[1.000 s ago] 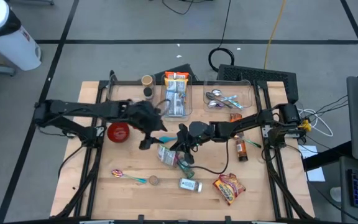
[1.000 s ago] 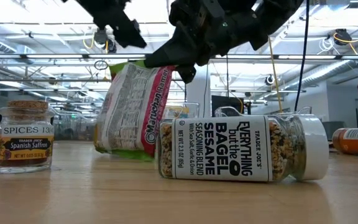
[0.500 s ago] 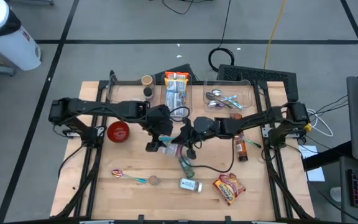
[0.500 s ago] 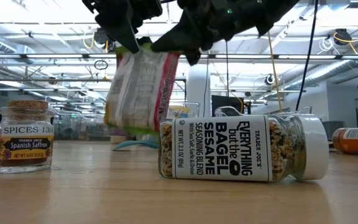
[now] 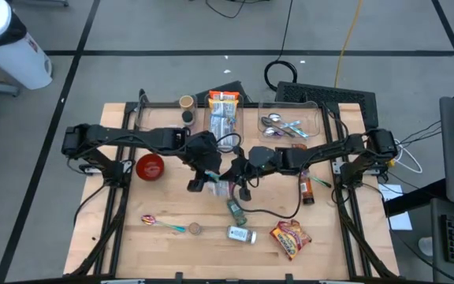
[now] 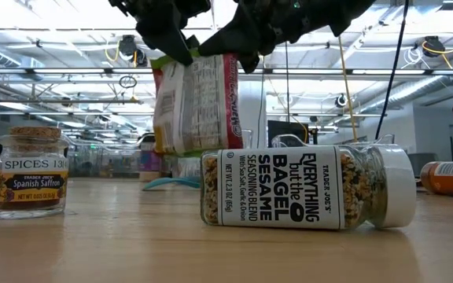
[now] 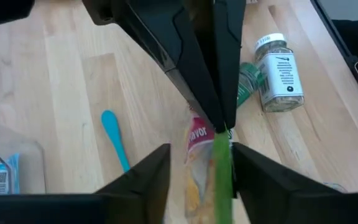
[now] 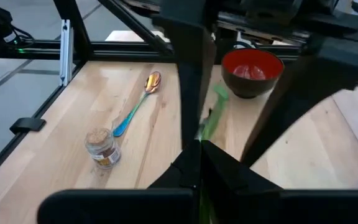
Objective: Pick & Place Food Item
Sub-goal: Put the green noodle pack into the middle transparent bin
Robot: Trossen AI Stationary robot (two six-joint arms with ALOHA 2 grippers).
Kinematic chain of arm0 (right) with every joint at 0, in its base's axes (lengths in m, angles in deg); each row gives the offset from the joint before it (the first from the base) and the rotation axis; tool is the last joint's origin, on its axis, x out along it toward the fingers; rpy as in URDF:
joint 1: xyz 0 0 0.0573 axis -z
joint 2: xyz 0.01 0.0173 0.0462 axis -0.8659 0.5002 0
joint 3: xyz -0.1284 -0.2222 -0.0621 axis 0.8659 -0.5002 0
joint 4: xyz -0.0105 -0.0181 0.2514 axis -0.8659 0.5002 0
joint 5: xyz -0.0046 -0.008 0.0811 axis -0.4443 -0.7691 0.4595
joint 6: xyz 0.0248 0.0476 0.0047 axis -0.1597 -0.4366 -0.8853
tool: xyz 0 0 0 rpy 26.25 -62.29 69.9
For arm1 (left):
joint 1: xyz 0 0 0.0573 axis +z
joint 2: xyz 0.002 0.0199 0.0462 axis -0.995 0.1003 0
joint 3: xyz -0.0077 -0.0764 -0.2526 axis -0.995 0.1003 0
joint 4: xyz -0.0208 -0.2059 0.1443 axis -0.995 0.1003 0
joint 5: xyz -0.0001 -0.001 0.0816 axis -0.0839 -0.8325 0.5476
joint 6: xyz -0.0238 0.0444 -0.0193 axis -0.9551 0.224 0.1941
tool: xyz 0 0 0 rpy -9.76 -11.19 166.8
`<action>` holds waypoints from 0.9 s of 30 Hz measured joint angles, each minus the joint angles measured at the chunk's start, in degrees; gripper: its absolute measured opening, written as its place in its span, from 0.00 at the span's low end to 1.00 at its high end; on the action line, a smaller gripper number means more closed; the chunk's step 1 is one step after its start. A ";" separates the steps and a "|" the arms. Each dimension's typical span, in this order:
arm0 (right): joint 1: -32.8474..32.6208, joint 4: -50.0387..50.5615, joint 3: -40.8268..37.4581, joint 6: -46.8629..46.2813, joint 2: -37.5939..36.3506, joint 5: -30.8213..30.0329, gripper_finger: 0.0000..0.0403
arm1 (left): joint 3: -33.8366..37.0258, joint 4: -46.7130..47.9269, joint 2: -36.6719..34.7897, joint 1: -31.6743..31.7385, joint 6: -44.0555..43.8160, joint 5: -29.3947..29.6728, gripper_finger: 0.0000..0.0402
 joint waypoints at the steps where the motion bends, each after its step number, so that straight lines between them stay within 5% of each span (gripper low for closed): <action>1: 0.00 -0.05 0.00 0.00 -0.02 0.00 0.00 | 0.00 -0.01 0.00 0.00 0.04 0.00 0.36; 9: 0.00 -0.28 0.00 -0.05 -0.02 -0.08 0.00 | 0.00 0.03 0.00 0.00 4.02 0.04 0.03; 16: 0.00 0.09 0.00 0.53 -0.02 -2.10 0.05 | -1.52 2.39 0.00 0.08 6.18 3.35 0.01; 27: 1.25 1.26 0.11 2.29 -2.74 -6.11 0.39 | -14.59 14.42 0.13 4.30 9.15 9.13 0.01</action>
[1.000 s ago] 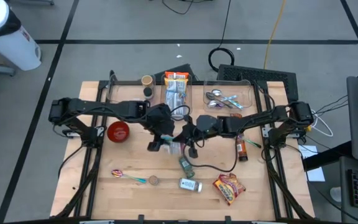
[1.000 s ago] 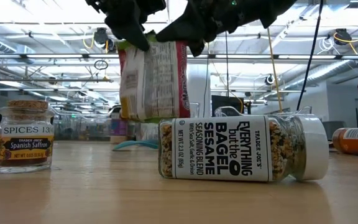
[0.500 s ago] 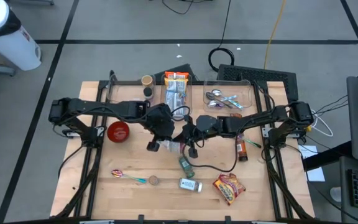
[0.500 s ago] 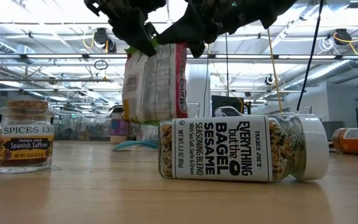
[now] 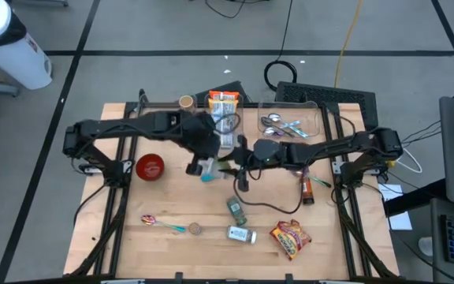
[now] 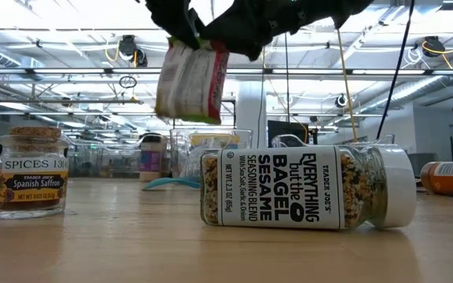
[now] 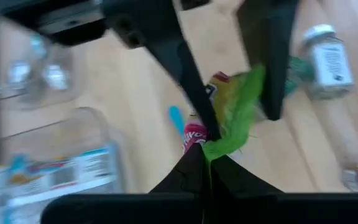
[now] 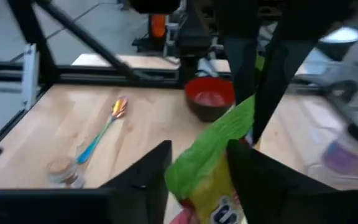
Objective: Pick & Place Food Item
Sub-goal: Put the green noodle pack into the middle transparent bin
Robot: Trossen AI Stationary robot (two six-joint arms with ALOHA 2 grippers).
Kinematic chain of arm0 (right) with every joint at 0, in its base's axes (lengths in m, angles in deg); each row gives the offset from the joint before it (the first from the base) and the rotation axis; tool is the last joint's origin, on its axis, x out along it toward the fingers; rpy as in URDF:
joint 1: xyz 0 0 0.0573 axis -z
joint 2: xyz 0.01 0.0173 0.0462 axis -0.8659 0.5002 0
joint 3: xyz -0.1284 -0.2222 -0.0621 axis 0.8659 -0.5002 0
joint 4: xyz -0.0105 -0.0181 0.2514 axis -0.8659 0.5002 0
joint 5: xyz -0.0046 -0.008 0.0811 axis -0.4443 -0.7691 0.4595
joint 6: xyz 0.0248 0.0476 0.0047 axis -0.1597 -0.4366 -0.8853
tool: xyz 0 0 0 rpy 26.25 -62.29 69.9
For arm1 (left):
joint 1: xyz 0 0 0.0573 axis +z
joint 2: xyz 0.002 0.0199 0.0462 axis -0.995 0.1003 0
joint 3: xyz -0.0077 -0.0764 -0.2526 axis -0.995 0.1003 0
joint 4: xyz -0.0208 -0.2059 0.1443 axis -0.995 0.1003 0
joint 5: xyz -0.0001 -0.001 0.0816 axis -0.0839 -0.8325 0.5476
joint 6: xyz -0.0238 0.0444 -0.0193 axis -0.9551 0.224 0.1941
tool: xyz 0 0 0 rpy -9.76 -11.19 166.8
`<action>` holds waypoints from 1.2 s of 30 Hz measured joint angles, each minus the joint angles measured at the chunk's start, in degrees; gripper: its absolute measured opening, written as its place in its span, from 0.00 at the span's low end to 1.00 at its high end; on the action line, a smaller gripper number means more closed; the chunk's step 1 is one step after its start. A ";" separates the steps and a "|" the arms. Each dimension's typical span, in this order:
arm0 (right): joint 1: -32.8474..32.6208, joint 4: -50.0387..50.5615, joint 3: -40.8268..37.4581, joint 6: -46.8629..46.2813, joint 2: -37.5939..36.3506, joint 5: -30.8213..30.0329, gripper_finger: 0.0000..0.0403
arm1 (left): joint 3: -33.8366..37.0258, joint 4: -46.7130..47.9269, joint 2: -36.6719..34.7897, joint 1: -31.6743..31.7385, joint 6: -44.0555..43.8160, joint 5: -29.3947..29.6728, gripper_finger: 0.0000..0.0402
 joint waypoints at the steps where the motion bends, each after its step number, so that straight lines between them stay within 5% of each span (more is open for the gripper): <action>1: 0.05 0.93 0.00 0.04 -0.97 -1.39 0.41 | -0.90 0.52 0.00 0.82 0.30 0.40 0.01; 8: -0.35 5.26 -2.29 1.90 -8.38 -10.12 0.49 | -5.16 0.24 -0.24 7.48 2.18 1.03 0.01; 15: -0.52 1.07 -12.69 -1.11 -14.24 -14.70 0.49 | -6.15 -5.45 -0.24 14.10 4.57 0.84 0.01; 26: -0.59 -23.31 -32.08 -11.64 -16.15 -14.65 0.48 | -6.15 -6.71 5.92 23.13 2.76 -7.13 0.01; 36: -0.59 -26.56 -35.19 -14.87 -16.17 -14.60 0.47 | -6.10 -4.80 15.95 24.75 0.34 -10.52 0.01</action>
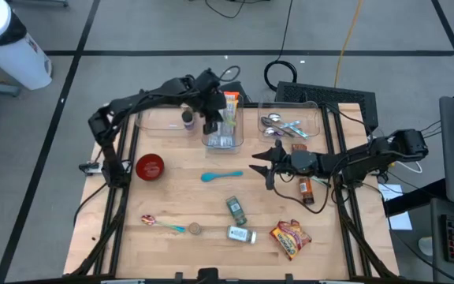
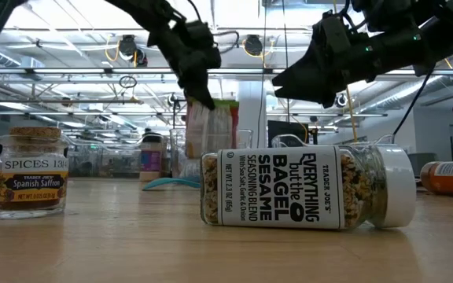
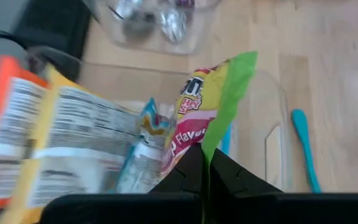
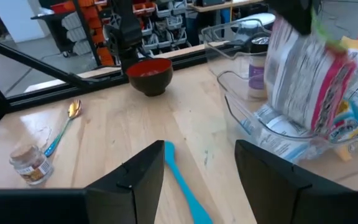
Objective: Pick & Place Food Item
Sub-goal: Put the green noodle pack into the middle transparent bin
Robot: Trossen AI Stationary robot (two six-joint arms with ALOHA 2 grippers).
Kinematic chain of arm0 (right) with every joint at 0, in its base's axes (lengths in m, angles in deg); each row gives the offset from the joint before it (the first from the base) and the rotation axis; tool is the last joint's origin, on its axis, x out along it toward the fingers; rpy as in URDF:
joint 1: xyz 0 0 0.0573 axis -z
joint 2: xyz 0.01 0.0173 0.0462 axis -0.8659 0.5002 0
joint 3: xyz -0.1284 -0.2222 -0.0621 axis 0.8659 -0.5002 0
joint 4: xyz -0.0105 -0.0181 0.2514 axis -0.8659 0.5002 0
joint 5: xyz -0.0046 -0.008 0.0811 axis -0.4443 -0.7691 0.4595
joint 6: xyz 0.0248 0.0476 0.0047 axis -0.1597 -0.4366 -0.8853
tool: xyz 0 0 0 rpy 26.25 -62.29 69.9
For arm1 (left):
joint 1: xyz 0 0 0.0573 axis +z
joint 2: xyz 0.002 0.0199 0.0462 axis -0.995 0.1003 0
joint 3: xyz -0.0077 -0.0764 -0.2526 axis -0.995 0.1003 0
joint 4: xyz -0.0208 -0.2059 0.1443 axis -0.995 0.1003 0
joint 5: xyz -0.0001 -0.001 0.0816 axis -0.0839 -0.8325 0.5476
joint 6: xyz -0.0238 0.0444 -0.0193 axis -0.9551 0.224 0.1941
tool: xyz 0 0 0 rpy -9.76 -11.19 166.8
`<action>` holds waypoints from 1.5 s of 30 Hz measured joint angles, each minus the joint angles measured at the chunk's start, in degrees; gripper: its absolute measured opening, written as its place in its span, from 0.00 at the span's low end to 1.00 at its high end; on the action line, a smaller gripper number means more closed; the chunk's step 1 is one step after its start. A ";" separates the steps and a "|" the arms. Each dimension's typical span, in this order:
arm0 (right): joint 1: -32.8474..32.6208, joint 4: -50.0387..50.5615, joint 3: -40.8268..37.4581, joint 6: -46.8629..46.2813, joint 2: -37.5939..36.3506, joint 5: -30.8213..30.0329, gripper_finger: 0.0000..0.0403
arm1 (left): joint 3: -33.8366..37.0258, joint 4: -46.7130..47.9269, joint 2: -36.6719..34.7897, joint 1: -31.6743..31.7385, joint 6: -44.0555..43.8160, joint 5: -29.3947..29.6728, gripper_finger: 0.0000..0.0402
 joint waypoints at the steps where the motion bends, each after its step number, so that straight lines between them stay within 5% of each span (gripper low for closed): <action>1: 0.00 0.03 0.00 0.01 0.00 -0.01 0.47 | 0.00 0.31 0.74 0.00 -0.01 -0.53 0.01; 26: 0.02 0.10 0.02 0.44 0.00 -0.19 0.46 | 0.07 4.98 -5.54 0.00 -0.99 -2.45 0.01; 31: 0.02 0.12 0.02 -0.78 0.00 -0.19 0.46 | 0.07 5.13 -3.72 0.39 -0.89 -9.32 0.01; 45: 0.03 0.12 0.04 -0.82 0.00 -0.21 0.45 | -0.02 8.25 -0.71 4.34 -2.62 -16.87 0.01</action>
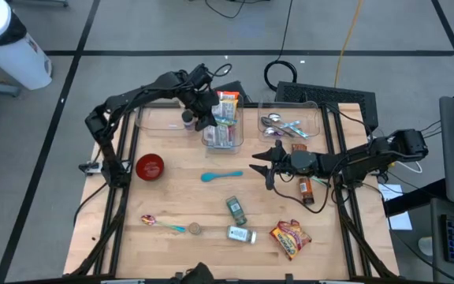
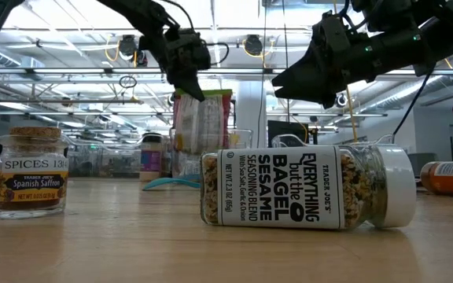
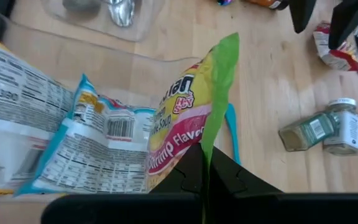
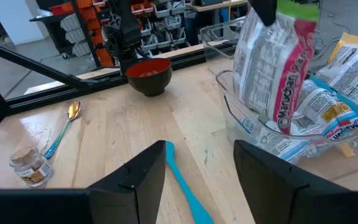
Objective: Pick & Place Food Item
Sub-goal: Put the green noodle pack into the middle transparent bin
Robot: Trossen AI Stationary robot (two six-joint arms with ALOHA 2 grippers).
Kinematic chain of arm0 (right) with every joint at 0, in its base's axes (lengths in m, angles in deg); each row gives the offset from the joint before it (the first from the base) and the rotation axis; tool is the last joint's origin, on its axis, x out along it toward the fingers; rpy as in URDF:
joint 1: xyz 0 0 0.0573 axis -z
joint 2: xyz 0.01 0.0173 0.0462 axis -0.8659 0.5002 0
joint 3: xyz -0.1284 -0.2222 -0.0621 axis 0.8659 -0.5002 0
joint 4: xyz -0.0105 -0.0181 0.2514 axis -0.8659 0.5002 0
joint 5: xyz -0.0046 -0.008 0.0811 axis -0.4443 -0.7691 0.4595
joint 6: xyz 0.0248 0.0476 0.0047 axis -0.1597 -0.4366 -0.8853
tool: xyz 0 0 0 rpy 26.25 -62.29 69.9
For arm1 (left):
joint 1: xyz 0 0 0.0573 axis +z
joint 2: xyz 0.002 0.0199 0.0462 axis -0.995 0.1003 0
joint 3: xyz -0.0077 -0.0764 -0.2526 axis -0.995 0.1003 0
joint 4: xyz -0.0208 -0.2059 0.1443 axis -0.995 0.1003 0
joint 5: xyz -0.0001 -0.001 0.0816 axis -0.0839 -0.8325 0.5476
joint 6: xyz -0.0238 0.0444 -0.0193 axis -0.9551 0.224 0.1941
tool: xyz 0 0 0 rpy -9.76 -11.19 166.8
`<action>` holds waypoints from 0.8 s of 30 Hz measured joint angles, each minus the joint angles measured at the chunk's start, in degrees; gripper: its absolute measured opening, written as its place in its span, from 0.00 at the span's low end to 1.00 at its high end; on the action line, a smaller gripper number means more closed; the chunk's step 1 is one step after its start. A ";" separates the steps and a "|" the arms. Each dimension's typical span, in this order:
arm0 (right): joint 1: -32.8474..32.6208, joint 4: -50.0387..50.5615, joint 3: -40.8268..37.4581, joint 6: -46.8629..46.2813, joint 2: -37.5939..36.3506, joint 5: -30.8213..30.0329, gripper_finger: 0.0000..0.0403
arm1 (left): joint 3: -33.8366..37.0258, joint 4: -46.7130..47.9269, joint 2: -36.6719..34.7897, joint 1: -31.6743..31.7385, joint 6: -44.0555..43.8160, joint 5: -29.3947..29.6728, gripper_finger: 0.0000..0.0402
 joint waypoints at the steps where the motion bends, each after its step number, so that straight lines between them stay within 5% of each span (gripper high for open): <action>1: -0.01 0.00 0.00 0.00 0.00 0.00 0.45 | 0.00 -0.01 0.73 0.26 0.01 -0.60 0.01; 15: -0.01 0.01 0.00 -0.87 0.00 0.00 0.43 | 0.04 -0.63 8.69 1.93 -0.85 -2.52 0.02; 24: 0.00 1.07 0.00 -0.85 0.00 0.00 0.43 | 0.06 -5.14 8.38 2.13 -0.98 3.33 0.01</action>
